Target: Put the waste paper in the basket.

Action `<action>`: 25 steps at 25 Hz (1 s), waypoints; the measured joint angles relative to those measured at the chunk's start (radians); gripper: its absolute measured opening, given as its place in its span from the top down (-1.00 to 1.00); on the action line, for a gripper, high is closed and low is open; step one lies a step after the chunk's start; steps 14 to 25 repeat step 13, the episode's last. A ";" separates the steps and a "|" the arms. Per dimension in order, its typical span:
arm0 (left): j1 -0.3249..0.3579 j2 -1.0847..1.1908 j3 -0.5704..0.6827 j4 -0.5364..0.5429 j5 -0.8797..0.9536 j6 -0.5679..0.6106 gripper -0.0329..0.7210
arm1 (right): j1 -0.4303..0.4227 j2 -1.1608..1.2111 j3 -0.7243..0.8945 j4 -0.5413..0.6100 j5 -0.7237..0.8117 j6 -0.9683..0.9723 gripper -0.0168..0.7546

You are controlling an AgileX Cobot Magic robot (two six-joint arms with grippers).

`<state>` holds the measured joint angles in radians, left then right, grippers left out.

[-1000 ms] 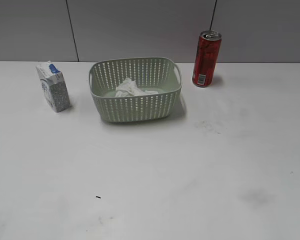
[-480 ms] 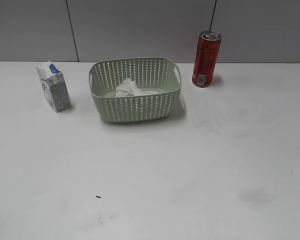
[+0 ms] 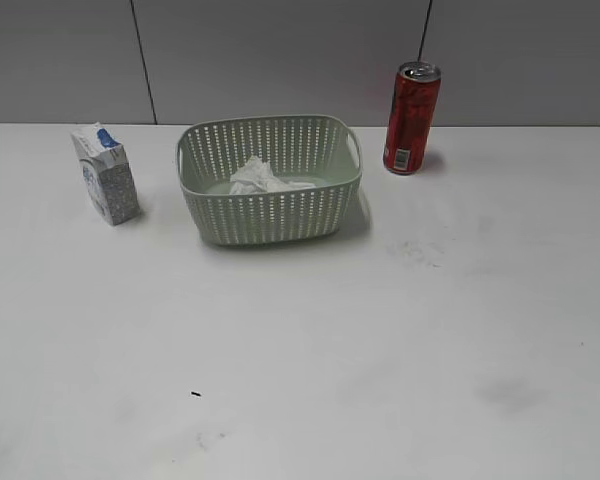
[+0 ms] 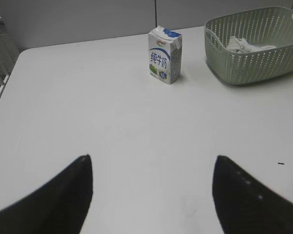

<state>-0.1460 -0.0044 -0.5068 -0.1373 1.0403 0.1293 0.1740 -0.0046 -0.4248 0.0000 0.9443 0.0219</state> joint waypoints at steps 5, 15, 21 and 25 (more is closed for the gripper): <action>0.000 0.000 0.000 0.000 0.000 0.000 -0.57 | -0.053 0.000 0.000 0.006 0.000 0.000 -0.53; 0.000 0.000 0.000 0.000 0.000 0.000 -0.57 | -0.053 0.000 0.000 0.013 0.000 0.000 -0.53; 0.000 0.000 0.000 0.000 0.000 0.000 -0.57 | -0.053 0.000 0.000 0.013 0.000 0.000 -0.53; 0.000 0.000 0.000 0.000 0.000 0.000 -0.57 | -0.053 0.000 0.000 0.013 0.000 0.000 -0.53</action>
